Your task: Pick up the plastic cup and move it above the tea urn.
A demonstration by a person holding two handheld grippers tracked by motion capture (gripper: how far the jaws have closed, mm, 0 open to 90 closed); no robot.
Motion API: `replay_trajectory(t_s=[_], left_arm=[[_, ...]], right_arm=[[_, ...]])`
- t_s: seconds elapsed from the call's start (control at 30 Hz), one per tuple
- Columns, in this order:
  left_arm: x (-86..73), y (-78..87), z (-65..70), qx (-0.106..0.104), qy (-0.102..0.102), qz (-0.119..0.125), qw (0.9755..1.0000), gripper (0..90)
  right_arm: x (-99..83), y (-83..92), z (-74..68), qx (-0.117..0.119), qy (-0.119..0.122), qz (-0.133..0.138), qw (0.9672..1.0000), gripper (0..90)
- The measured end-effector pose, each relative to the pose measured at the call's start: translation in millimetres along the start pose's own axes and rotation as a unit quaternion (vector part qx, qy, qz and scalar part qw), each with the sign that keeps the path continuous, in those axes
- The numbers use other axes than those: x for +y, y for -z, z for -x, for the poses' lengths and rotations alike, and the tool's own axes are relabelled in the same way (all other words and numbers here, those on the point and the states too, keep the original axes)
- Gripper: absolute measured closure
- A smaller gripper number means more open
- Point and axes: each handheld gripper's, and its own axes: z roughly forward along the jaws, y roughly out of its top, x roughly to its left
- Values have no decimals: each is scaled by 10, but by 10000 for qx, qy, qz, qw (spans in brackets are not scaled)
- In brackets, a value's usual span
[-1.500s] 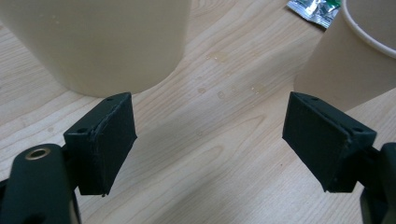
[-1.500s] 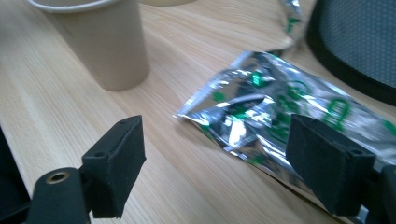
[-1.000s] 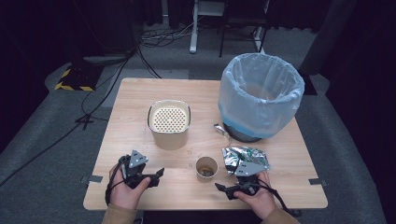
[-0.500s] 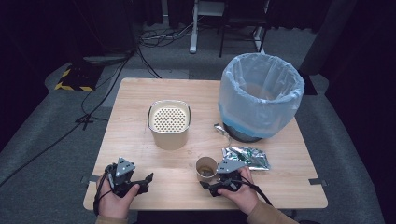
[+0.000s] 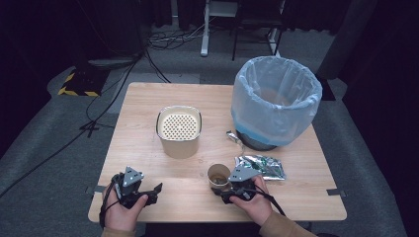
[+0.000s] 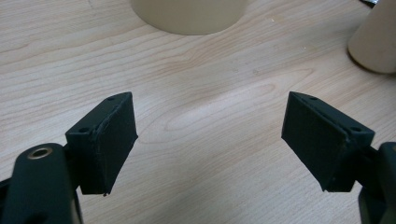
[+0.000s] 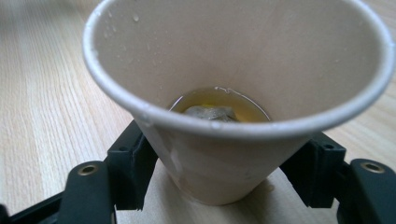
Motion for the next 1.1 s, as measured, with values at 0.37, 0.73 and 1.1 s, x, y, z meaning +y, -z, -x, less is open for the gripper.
replay_trajectory(t_s=[0.37,0.73,1.1], left_arm=[[13,-21,-43,-32,41,-3,10000,184],[-107,7,-172,123,211,-75,9997,196],[-227,-24,-327,226,352,-207,9989,203]], right_arm=[[324,157,136,-97,70,135,9998,337],[774,212,364,-137,-54,-12,9999,339],[1126,168,543,17,-193,22,9998,340]])
